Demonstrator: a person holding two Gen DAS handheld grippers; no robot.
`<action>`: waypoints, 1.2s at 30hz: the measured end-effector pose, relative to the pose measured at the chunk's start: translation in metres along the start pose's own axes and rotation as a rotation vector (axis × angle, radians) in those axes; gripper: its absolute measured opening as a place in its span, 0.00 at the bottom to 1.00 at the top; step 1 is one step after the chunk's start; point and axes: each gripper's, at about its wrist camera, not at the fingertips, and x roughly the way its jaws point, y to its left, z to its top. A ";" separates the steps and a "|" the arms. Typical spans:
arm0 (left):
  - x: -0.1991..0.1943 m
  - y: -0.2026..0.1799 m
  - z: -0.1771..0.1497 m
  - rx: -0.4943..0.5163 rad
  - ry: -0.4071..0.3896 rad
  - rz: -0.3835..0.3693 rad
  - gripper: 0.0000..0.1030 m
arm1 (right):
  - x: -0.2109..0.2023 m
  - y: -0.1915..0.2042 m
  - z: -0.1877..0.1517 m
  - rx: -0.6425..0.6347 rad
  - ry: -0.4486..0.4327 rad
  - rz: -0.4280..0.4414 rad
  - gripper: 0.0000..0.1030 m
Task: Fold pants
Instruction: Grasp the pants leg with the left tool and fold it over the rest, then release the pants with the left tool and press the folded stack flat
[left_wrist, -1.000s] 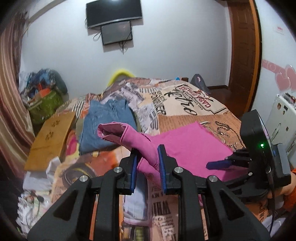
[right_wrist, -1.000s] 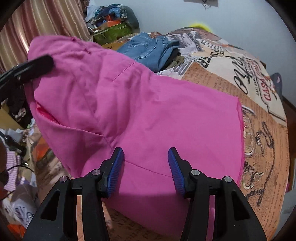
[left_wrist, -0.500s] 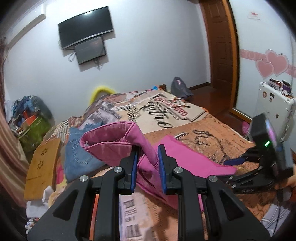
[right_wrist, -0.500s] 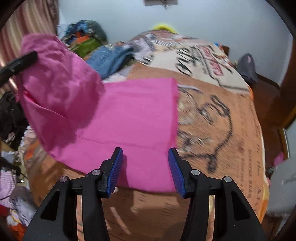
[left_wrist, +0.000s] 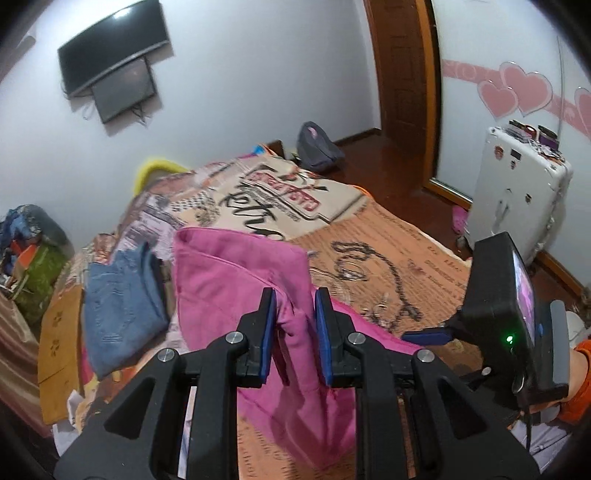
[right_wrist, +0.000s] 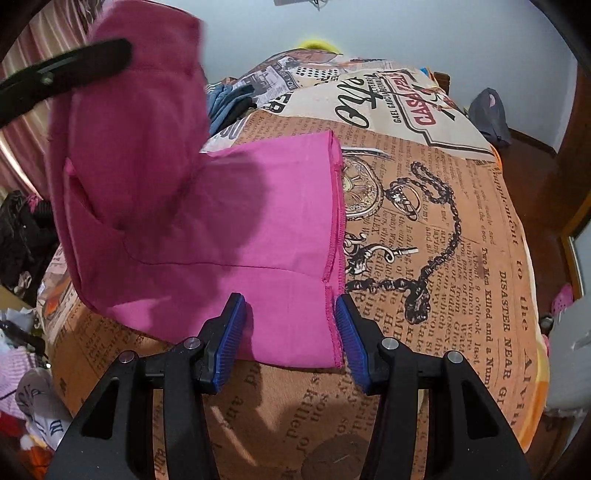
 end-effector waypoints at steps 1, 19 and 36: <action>0.003 -0.004 0.001 0.003 0.009 -0.016 0.21 | 0.000 -0.001 0.000 0.005 0.000 0.001 0.46; 0.060 0.098 -0.016 -0.175 0.173 -0.060 0.42 | -0.029 -0.009 -0.008 0.050 -0.040 -0.012 0.46; 0.112 0.117 -0.086 -0.285 0.347 -0.145 0.52 | 0.016 -0.031 0.010 0.005 0.046 -0.049 0.51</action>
